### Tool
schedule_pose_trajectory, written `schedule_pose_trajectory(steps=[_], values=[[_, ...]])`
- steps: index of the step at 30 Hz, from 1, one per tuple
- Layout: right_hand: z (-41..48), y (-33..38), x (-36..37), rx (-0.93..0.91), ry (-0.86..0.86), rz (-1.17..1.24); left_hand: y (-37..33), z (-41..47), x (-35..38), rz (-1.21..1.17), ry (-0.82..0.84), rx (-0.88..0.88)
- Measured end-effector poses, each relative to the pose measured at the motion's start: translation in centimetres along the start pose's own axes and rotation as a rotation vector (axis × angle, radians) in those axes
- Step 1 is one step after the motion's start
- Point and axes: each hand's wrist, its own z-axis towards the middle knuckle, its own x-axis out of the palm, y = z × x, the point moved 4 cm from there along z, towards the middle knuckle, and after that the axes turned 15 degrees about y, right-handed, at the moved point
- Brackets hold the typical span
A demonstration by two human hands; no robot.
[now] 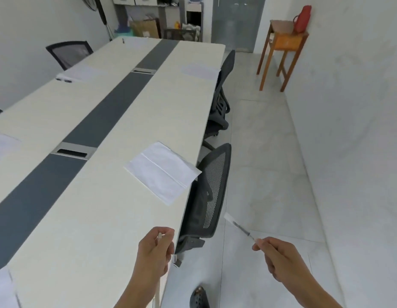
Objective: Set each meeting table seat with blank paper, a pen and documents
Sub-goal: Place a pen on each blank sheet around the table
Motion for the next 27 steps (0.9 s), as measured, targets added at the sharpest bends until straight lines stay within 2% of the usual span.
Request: schedule_pose_trajectory(steps=[6, 13, 21, 24, 27], values=[[9.9, 6.8, -0.7, -0.047, 0.097, -0.036, -4.9, 6.0, -2.6, 0.005, -0.087, 0.034], [22.8, 11.5, -0.7, -0.013, 0.325, -0.176, -4.5, 9.2, -5.3, -0.12, -0.355, -0.05], [39.3, 17.0, -0.8, -0.025, 0.543, -0.351, -7.3, 13.4, -3.1, -0.265, -0.64, -0.082], [45.4, 18.3, 0.0, -0.08, 0.555, -0.46, -8.1, 14.8, -1.8, -0.31, -0.715, -0.103], [50.5, 19.1, 1.4, -0.155, 0.493, -0.574, -8.3, 15.1, -0.7, -0.36, -0.799, -0.112]])
